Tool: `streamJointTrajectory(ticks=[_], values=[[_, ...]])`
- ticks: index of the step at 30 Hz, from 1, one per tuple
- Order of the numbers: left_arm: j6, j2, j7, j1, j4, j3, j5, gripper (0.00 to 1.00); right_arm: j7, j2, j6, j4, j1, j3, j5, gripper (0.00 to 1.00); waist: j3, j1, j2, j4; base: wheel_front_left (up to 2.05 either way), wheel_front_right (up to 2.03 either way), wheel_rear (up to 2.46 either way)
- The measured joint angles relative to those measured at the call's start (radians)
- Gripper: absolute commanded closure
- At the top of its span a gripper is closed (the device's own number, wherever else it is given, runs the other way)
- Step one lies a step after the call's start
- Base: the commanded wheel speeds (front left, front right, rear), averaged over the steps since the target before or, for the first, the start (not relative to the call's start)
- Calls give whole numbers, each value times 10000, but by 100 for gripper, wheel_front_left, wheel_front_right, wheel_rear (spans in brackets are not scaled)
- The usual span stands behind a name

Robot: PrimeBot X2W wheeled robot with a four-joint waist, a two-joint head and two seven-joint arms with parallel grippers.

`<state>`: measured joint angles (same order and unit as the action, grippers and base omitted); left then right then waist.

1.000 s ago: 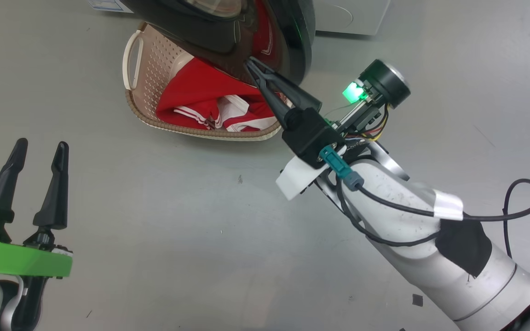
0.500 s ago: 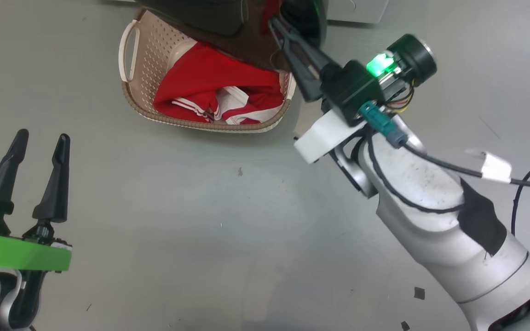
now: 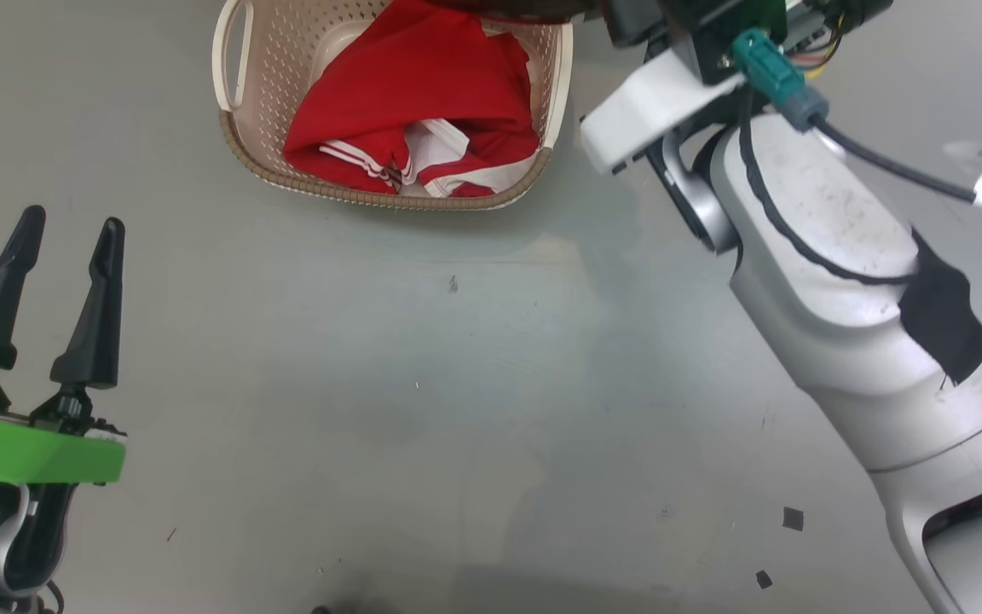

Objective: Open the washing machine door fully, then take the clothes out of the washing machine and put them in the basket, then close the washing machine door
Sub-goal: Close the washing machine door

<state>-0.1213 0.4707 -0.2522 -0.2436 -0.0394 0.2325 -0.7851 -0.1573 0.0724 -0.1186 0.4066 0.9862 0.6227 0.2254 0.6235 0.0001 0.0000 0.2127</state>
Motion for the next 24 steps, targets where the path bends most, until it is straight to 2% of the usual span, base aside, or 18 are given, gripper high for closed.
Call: streamJointTrajectory(ticks=[13,19,24], values=[[0,-15,0,-399,-36,-33,-334,0,393,8,0,721,1564,-662,-527,100,735,0,0,368,0,0,0],[0,-102,0,-546,-6,-13,-416,0,481,-6,2,1162,1987,-1601,-1020,100,959,0,0,510,0,0,0],[0,-121,0,-655,-4,13,-426,0,558,48,0,1336,2242,-1969,-1114,100,1087,0,0,567,0,0,0]])
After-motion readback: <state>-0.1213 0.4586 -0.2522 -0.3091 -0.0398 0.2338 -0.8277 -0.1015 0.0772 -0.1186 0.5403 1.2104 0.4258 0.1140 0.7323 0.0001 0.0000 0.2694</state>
